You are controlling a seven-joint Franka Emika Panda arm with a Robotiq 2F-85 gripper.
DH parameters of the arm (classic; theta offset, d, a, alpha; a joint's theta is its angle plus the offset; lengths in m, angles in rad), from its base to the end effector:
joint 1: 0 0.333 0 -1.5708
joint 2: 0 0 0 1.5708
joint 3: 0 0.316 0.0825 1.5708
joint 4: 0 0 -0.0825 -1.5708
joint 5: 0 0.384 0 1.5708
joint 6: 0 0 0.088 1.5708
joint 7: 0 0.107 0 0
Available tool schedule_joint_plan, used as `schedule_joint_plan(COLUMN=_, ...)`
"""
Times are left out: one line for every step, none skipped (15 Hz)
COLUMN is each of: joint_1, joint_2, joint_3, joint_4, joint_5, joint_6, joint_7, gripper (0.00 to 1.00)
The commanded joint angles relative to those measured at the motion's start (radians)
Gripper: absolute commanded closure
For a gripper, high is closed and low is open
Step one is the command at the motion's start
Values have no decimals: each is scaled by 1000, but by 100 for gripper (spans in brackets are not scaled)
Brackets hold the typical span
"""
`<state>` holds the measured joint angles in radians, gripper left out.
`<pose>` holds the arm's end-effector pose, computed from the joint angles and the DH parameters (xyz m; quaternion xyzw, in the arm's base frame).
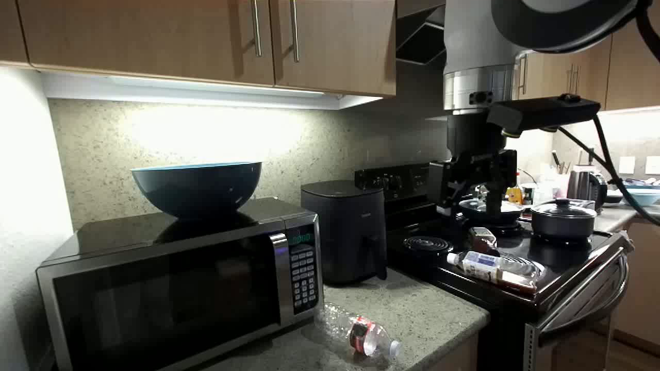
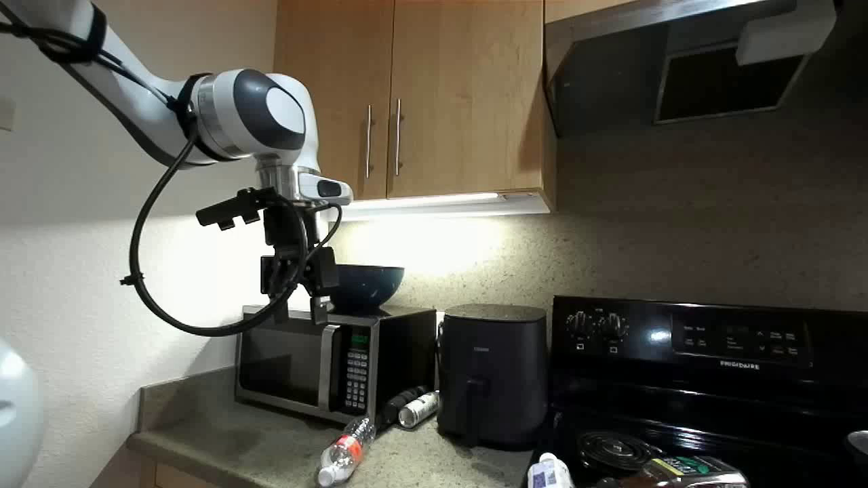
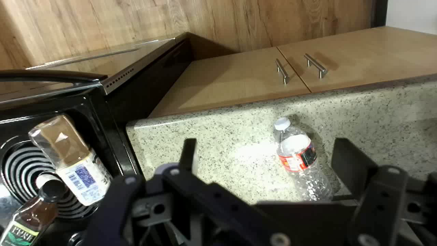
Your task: Put the bottle upright
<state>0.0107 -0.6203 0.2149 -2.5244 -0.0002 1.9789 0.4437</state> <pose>0.3608 0.0874 0.4851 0.9896 -0.1259 0.0495 0.0492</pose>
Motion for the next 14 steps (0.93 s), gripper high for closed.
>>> schedule_joint_plan(joint_1=3, joint_2=1, joint_3=-3, joint_4=2, joint_5=-2, joint_6=-3, joint_7=1, gripper=0)
schedule_joint_plan(joint_1=3, joint_2=1, joint_3=-3, joint_4=2, joint_5=-2, joint_6=-3, joint_7=1, gripper=0)
schedule_joint_plan(joint_1=3, joint_2=1, joint_3=-3, joint_4=2, joint_5=-2, joint_6=-3, joint_7=1, gripper=0)
schedule_joint_plan(joint_1=3, joint_2=1, joint_3=-3, joint_4=2, joint_5=-2, joint_6=-3, joint_7=1, gripper=0)
schedule_joint_plan(joint_1=3, joint_2=1, joint_3=-3, joint_4=2, joint_5=-2, joint_6=-3, joint_7=1, gripper=0)
schedule_joint_plan(joint_1=3, joint_2=1, joint_3=-3, joint_4=2, joint_5=-2, joint_6=-3, joint_7=1, gripper=0)
schedule_joint_plan(joint_1=2, joint_2=0, joint_3=-6, joint_4=1, joint_5=-2, joint_6=-2, joint_7=-4, gripper=0)
schedule_joint_plan(joint_1=-9, joint_2=1, joint_3=-20, joint_4=-2, joint_5=-7, joint_6=-8, joint_7=-12, gripper=0)
schedule_joint_plan(joint_1=-15, joint_2=3, joint_3=-28, joint_4=-1, joint_5=-10, joint_6=-16, joint_7=-12, gripper=0)
schedule_joint_plan(joint_1=-34, joint_2=5, joint_3=-36, joint_4=0, joint_5=-21, joint_6=-34, joint_7=6, gripper=0)
schedule_joint_plan(joint_1=-42, joint_2=6, joint_3=-46, joint_4=0, joint_5=-27, joint_6=-42, joint_7=6, gripper=0)
schedule_joint_plan(joint_1=-60, joint_2=9, joint_3=-64, joint_4=0, joint_5=-35, joint_6=-54, joint_7=1, gripper=0)
schedule_joint_plan(joint_1=-73, joint_2=13, joint_3=-78, joint_4=2, joint_5=-39, joint_6=-65, joint_7=-4, gripper=0)
schedule_joint_plan(joint_1=-90, joint_2=22, joint_3=-99, joint_4=8, joint_5=-50, joint_6=-90, joint_7=-22, gripper=0)
